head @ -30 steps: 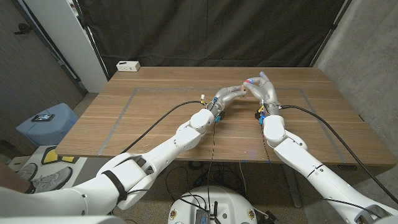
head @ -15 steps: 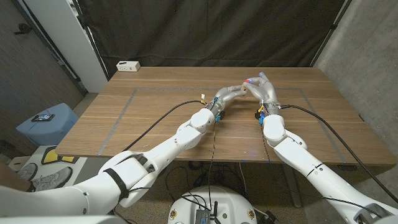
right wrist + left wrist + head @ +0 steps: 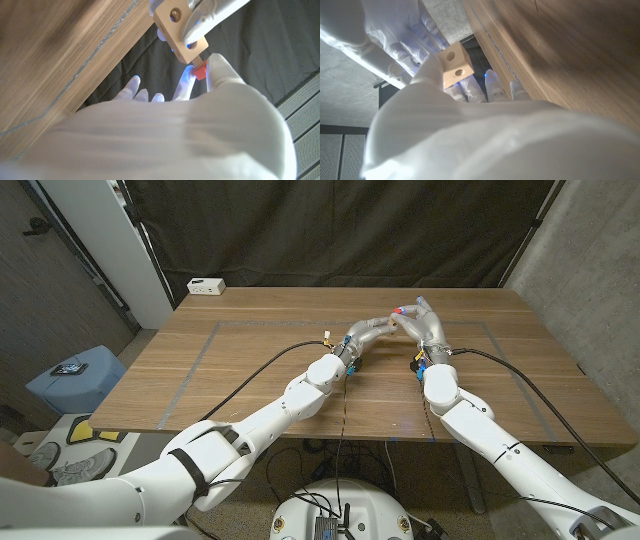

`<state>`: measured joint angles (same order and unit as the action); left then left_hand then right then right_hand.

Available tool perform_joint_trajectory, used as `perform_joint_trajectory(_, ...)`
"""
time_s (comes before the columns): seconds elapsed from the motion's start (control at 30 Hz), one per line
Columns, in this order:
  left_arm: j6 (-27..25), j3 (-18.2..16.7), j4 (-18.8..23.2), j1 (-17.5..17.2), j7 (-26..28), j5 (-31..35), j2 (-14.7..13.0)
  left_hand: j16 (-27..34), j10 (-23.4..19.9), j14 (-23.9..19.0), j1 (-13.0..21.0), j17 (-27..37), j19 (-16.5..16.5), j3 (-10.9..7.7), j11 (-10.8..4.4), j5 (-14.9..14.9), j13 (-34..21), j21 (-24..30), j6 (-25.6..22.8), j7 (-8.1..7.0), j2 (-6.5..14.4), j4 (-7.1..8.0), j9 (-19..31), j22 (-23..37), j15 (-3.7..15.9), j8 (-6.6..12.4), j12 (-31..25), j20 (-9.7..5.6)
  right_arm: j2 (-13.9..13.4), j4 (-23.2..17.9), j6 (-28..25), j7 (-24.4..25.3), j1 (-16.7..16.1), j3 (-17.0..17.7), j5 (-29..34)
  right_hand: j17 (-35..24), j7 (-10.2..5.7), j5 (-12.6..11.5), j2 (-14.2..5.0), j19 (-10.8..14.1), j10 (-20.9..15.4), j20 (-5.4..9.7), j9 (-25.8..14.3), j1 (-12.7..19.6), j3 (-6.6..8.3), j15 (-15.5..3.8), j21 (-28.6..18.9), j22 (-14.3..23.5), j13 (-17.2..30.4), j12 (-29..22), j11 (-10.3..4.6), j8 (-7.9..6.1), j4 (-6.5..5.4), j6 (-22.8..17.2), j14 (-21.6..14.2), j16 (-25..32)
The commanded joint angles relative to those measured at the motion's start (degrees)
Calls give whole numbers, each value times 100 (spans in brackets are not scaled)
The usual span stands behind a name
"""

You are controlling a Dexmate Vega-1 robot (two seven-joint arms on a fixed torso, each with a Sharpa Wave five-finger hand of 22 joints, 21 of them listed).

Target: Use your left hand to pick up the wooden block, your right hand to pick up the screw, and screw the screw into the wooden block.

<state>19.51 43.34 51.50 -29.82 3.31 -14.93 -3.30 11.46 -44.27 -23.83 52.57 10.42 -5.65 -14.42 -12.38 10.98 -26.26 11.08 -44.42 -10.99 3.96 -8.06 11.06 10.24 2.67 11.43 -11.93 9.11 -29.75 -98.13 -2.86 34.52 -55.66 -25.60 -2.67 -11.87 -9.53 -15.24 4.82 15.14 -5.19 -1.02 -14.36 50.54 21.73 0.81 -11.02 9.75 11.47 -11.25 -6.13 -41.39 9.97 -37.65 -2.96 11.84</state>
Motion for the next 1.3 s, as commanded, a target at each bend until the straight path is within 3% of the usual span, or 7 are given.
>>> perform_joint_trajectory(0.03, -2, 13, 11, 1, -13, 12, 2, 8, -15, -60, -57, 2, -9, -18, -19, 3, -20, 49, -60, -5, 1, 14, 23, 17, 244, 16, -51, 25, -15, -48, -28, 9, -28, 17, -26, -17, -4, 26, 54, 1, 10, 12, 11, 21, 38, -10, 5, 6, 16, -17, 44, 18, -29, 46, 13, -10)
perform_joint_trajectory(0.43, -28, 8, 71, -31, 29, 16, -7, -5, 9, -45, -11, -2, -8, -47, -19, 11, -12, 48, -13, -4, 13, -19, 22, 17, 248, -4, -39, 27, -87, -64, -8, -104, -19, 3, -45, -37, -30, 58, 40, -16, 95, -16, 34, -137, 8, 32, 8, 8, 18, 3, 121, 88, -124, 218, 59, -13)
perform_joint_trajectory(0.9, -38, 6, 42, -22, 23, 2, 8, -4, 18, -50, -23, 0, -10, -50, -19, 9, -14, 49, -8, -1, 16, -18, 22, 17, 243, -4, -40, 20, -94, -63, -46, -139, -11, 6, -94, -44, -37, 71, 64, -52, 186, -27, 63, -191, 5, 56, 16, 9, 19, 22, 135, 159, -127, 369, 107, -22)
perform_joint_trajectory(1.13, -27, 4, -15, 0, 12, -9, 32, -6, 20, -48, -16, 0, -11, -58, -20, 10, -16, 49, 4, 6, 21, -25, 22, 17, 244, -8, -42, 24, -90, -53, -67, -164, -1, 13, -135, -50, -57, 81, 53, -77, 233, -37, 80, -244, 7, 83, 19, 10, 20, 24, 247, 204, -145, 460, 137, -23)
perform_joint_trajectory(1.3, -23, 3, -53, 16, 7, -15, 48, -9, 24, -43, -9, -1, -12, -65, -20, 12, -17, 49, 10, 14, 25, -30, 22, 17, 242, -10, -43, 23, -101, -19, -25, -187, 12, 5, -143, -53, -57, 84, 47, -89, 266, -38, 87, -277, 4, 97, 19, 10, 21, 28, 247, 232, -157, 519, 150, -22)
